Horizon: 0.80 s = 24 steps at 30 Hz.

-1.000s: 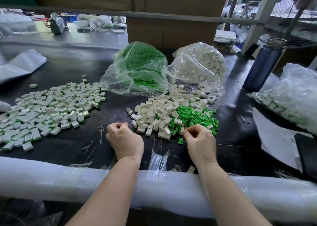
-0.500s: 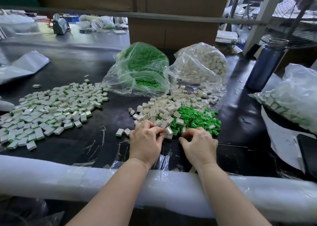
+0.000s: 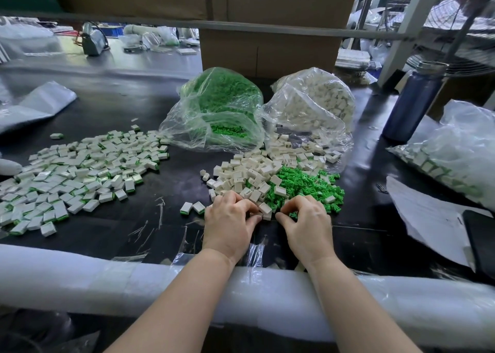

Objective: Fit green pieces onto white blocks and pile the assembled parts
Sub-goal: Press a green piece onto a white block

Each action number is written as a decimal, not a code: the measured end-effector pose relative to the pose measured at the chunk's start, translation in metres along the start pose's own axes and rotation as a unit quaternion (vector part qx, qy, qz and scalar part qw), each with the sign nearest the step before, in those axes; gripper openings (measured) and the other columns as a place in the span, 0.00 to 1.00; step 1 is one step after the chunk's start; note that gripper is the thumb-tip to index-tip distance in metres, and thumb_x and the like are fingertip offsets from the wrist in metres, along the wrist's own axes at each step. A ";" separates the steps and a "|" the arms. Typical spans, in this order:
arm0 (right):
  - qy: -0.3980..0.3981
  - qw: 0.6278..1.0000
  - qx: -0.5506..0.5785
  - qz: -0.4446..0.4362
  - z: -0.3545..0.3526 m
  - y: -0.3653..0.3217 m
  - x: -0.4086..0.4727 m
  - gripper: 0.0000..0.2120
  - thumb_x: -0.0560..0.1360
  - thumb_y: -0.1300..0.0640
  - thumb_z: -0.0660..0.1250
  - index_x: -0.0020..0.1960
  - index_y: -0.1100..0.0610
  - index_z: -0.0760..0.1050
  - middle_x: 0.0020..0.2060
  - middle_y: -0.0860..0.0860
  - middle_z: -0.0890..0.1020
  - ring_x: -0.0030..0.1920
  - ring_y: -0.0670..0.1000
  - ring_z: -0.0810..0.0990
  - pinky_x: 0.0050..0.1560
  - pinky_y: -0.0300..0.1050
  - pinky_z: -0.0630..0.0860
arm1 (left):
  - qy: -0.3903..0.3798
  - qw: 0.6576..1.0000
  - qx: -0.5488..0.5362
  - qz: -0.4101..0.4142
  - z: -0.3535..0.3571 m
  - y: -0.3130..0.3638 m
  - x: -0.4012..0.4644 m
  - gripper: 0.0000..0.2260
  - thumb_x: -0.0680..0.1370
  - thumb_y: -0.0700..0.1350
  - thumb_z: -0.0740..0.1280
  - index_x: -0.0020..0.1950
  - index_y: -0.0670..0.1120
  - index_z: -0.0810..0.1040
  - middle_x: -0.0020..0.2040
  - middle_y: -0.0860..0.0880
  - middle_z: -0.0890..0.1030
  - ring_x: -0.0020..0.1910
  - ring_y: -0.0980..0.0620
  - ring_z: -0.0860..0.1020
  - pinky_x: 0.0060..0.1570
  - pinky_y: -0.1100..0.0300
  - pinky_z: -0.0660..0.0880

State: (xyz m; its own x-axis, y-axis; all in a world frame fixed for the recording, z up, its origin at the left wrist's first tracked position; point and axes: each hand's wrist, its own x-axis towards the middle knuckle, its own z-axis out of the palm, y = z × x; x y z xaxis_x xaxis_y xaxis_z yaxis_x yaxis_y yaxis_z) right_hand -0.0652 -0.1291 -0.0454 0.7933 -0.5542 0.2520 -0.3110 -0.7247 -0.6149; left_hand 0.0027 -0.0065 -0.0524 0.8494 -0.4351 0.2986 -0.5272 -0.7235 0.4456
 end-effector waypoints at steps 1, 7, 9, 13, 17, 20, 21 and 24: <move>0.005 1.000 0.026 -0.009 0.000 0.000 0.000 0.07 0.73 0.55 0.69 0.41 0.52 0.71 0.41 0.46 0.74 0.50 0.50 0.72 0.49 0.42 0.63 | 0.001 1.000 -0.003 0.002 0.000 0.000 0.000 0.09 0.75 0.54 0.66 0.53 0.55 0.79 0.53 0.54 0.72 0.57 0.52 0.67 0.55 0.59 0.58; 0.021 0.992 0.126 -0.011 0.000 -0.001 -0.001 0.05 0.76 0.59 0.66 0.45 0.54 0.70 0.38 0.48 0.78 0.41 0.49 0.75 0.40 0.37 0.67 | 0.001 0.999 -0.037 0.024 -0.002 0.001 0.000 0.07 0.75 0.51 0.68 0.51 0.52 0.79 0.53 0.54 0.78 0.58 0.53 0.70 0.57 0.59 0.61; 0.025 0.990 0.134 -0.020 0.000 -0.001 -0.001 0.04 0.76 0.60 0.66 0.44 0.54 0.72 0.37 0.47 0.78 0.40 0.48 0.75 0.38 0.33 0.66 | -0.012 0.998 -0.053 0.024 -0.003 0.001 0.000 0.10 0.75 0.50 0.68 0.54 0.51 0.79 0.54 0.52 0.77 0.58 0.51 0.70 0.60 0.58 0.64; 0.018 0.987 0.156 -0.019 0.000 0.001 -0.001 0.02 0.75 0.61 0.67 0.46 0.55 0.77 0.39 0.47 0.80 0.42 0.47 0.78 0.44 0.37 0.72 | -0.057 0.997 -0.047 0.029 -0.002 0.001 0.001 0.12 0.75 0.50 0.67 0.56 0.48 0.79 0.52 0.51 0.74 0.57 0.52 0.69 0.61 0.60 0.64; 0.009 0.982 0.188 -0.008 0.001 0.002 0.000 0.05 0.73 0.61 0.70 0.44 0.52 0.77 0.37 0.44 0.79 0.42 0.46 0.78 0.48 0.38 0.75 | -0.052 0.985 -0.162 0.030 -0.005 0.002 0.000 0.05 0.72 0.43 0.72 0.47 0.45 0.80 0.42 0.57 0.70 0.43 0.58 0.73 0.47 0.77 0.66; 0.000 0.979 0.202 -0.017 0.001 0.002 0.001 0.09 0.73 0.64 0.69 0.41 0.50 0.75 0.36 0.41 0.78 0.41 0.43 0.78 0.45 0.29 0.73 | -0.046 0.969 -0.242 0.016 -0.007 0.002 0.001 0.04 0.71 0.40 0.72 0.43 0.45 0.79 0.39 0.59 0.73 0.38 0.63 0.74 0.42 0.79 0.67; -0.002 0.978 0.207 -0.020 0.001 0.002 0.002 0.10 0.73 0.64 0.69 0.41 0.50 0.75 0.36 0.41 0.78 0.40 0.41 0.77 0.44 0.28 0.72 | -0.048 0.964 -0.261 0.008 -0.007 0.002 0.001 0.04 0.72 0.40 0.72 0.42 0.47 0.79 0.39 0.59 0.75 0.38 0.63 0.75 0.41 0.79 0.68; -0.007 0.975 0.223 -0.024 0.002 0.001 0.001 0.11 0.74 0.65 0.67 0.41 0.49 0.73 0.35 0.42 0.78 0.39 0.39 0.76 0.42 0.28 0.71 | -0.062 0.954 -0.294 -0.010 -0.006 0.000 0.001 0.08 0.72 0.40 0.71 0.41 0.52 0.76 0.38 0.57 0.78 0.39 0.61 0.77 0.44 0.74 0.72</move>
State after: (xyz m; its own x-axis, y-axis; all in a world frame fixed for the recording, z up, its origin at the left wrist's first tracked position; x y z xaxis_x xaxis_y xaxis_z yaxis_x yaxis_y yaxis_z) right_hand -0.0640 -0.1302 -0.0471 0.8089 -0.5170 0.2800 -0.0179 -0.4977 -0.8672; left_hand 0.0037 -0.0036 -0.0469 0.8360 -0.5113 0.1989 -0.4015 -0.3230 0.8570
